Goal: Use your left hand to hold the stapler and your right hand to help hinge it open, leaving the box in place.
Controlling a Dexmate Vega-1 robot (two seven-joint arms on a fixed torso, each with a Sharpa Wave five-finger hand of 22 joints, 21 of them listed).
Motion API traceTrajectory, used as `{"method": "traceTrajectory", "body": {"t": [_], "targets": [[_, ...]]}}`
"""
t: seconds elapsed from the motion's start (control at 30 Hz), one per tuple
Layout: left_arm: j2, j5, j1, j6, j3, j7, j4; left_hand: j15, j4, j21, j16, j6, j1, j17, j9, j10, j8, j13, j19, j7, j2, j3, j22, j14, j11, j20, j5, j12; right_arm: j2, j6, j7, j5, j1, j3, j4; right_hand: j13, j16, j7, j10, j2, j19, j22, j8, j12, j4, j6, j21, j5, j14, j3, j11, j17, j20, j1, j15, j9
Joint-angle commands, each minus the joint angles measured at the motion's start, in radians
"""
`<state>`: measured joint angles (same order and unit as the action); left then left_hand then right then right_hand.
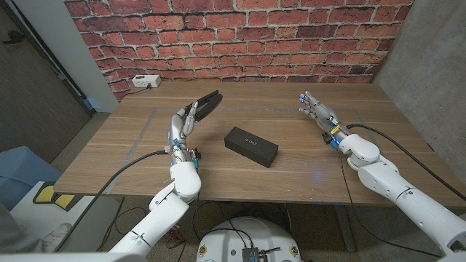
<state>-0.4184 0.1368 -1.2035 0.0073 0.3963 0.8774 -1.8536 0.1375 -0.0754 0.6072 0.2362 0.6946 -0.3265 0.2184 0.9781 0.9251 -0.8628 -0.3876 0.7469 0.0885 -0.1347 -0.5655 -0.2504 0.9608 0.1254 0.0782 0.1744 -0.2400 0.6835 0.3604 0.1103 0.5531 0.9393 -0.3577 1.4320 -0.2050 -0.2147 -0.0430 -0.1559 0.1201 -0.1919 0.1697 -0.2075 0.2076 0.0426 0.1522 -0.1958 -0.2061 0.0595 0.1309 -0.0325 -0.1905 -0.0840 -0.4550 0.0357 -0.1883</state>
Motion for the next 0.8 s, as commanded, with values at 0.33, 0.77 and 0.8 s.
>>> {"method": "traceTrajectory", "body": {"t": [0.33,0.77,0.8], "targets": [[0.015,-0.056,0.081,0.01,0.043,-0.105,0.018,0.077,0.202,0.015,-0.001,0.032,-0.033,0.004,0.016,0.013,-0.015,-0.005,0.001,0.022,-0.053,-0.216,0.004,-0.011,-0.002,0.018,0.003,0.001,0.053,0.088,-0.03,-0.184,-0.016,-0.025,0.03,-0.003,0.002,-0.011,-0.017,0.005,-0.003,0.003,-0.003,0.007,0.025,0.016,-0.001,0.002,0.001,-0.013,-0.017,-0.002,-0.004,-0.046,0.053,-0.003],[0.014,-0.127,0.098,0.005,0.065,-0.176,0.028,0.077,0.202,0.021,0.001,0.034,-0.03,0.005,0.01,0.02,-0.018,-0.008,-0.001,0.02,-0.054,-0.218,0.006,-0.011,-0.002,0.016,0.004,0.0,0.035,0.229,-0.111,-0.317,-0.003,-0.012,0.029,-0.004,-0.005,-0.067,-0.1,0.005,-0.023,0.002,-0.023,0.027,0.11,0.08,-0.002,-0.001,0.037,-0.074,-0.07,0.0,0.025,-0.2,0.114,-0.005],[0.015,-0.13,0.1,0.005,0.067,-0.179,0.029,0.077,0.202,0.022,0.002,0.034,-0.03,0.005,0.01,0.02,-0.019,-0.009,-0.001,0.019,-0.054,-0.218,0.006,-0.009,-0.003,0.016,0.004,0.0,0.036,0.23,-0.114,-0.326,-0.002,-0.012,0.032,-0.004,-0.005,-0.068,-0.1,0.005,-0.023,0.002,-0.023,0.027,0.11,0.081,-0.002,0.0,0.038,-0.075,-0.071,0.0,0.026,-0.202,0.115,-0.005]]}}
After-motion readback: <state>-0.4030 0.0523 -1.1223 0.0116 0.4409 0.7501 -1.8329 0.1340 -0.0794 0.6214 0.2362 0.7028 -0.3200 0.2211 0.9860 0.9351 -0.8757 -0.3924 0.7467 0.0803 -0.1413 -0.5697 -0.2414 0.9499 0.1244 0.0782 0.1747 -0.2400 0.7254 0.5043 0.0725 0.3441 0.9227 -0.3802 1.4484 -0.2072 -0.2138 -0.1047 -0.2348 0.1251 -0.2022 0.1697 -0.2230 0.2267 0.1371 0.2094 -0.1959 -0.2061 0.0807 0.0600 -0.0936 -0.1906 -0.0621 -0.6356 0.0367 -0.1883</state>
